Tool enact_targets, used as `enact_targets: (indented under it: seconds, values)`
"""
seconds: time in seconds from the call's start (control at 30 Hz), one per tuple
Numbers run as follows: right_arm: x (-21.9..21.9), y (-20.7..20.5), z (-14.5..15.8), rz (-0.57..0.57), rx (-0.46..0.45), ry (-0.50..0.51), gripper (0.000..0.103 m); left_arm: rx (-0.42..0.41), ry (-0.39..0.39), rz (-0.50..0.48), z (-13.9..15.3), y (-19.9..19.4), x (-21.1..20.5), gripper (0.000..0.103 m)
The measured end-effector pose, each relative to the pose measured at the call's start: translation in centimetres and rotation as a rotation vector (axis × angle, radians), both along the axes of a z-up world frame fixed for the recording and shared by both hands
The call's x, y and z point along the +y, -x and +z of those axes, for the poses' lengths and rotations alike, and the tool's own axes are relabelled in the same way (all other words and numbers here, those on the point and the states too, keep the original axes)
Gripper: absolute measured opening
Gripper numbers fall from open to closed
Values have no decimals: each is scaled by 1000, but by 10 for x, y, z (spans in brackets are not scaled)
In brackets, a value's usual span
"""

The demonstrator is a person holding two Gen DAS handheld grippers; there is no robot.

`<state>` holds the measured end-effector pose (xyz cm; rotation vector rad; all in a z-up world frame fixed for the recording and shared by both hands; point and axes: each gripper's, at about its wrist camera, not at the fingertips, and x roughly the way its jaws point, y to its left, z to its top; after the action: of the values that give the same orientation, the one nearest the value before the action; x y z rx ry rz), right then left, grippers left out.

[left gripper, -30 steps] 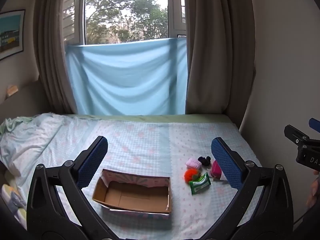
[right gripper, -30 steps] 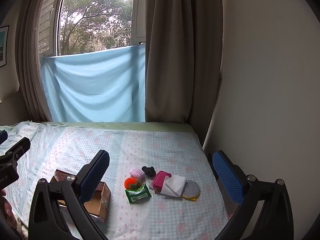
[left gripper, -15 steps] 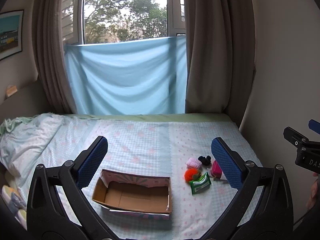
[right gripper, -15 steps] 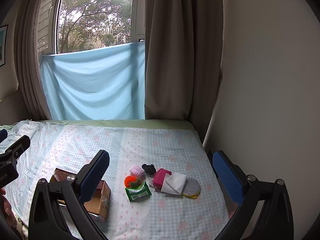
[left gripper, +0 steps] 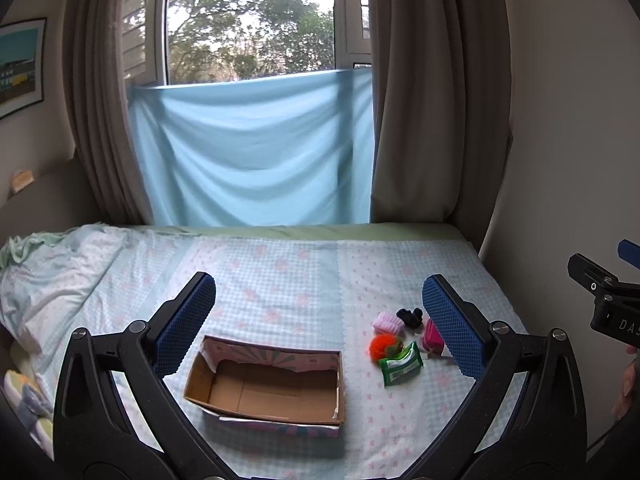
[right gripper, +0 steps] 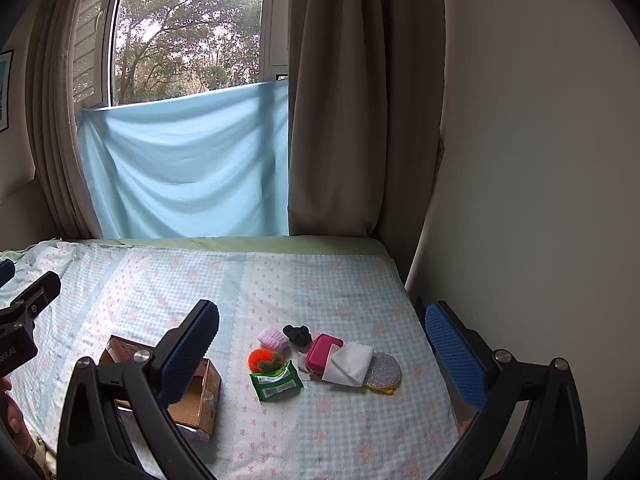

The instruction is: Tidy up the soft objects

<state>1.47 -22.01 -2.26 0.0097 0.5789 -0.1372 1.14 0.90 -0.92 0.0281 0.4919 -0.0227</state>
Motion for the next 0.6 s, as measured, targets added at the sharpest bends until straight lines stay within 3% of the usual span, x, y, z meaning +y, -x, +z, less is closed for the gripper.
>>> enact_targets:
  seconds: [0.4, 0.6]
  values:
    - [-1, 2, -3, -11, 5, -10, 103, -8, -10, -11, -2, 4, -2, 102]
    - [-2, 2, -2, -11, 4, -11, 103, -24, 21, -19, 0, 7, -2, 102]
